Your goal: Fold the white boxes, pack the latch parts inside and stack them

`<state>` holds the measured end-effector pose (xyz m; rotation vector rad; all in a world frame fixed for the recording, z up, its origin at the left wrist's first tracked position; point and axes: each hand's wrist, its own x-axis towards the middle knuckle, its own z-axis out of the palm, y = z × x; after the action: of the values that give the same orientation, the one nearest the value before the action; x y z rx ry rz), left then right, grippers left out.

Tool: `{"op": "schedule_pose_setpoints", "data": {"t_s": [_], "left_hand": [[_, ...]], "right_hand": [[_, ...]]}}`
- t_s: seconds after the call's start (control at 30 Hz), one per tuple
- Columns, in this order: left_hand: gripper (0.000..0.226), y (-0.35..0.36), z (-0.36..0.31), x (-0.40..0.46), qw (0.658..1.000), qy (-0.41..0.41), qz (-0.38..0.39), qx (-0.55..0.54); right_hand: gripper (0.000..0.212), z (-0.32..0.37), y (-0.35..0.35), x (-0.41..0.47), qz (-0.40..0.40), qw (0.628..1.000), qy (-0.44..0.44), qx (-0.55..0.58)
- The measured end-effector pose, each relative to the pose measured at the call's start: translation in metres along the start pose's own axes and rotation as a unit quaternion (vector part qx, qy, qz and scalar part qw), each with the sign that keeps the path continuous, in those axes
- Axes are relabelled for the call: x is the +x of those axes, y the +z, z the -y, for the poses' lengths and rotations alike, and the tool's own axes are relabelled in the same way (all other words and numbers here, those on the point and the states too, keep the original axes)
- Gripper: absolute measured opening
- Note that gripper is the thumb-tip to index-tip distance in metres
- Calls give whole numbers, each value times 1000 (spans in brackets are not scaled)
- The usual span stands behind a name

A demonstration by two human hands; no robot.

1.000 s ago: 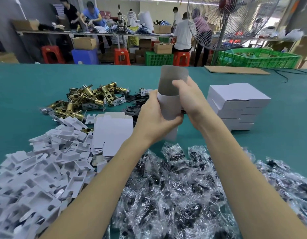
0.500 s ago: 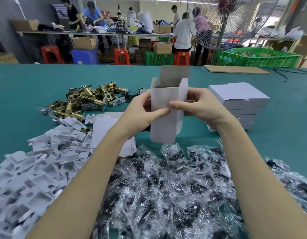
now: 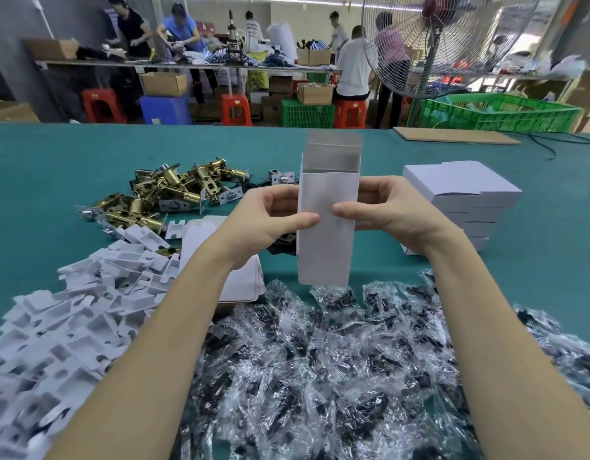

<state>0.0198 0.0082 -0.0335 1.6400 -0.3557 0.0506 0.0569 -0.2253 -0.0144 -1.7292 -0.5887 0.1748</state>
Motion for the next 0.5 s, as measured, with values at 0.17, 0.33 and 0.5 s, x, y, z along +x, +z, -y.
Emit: {"op": "schedule_pose_setpoints", "data": {"t_s": [0.17, 0.33, 0.5], "left_hand": [[31, 2, 0, 2, 1000, -3, -3, -1], [28, 1, 0, 2, 999, 11, -24, 18], [30, 3, 0, 2, 1000, 10, -5, 25]], "right_hand": [[29, 2, 7, 0, -37, 999, 0, -7], [29, 2, 9, 1, -26, 1000, 0, -4], [31, 2, 9, 1, -47, 999, -2, -6]]}}
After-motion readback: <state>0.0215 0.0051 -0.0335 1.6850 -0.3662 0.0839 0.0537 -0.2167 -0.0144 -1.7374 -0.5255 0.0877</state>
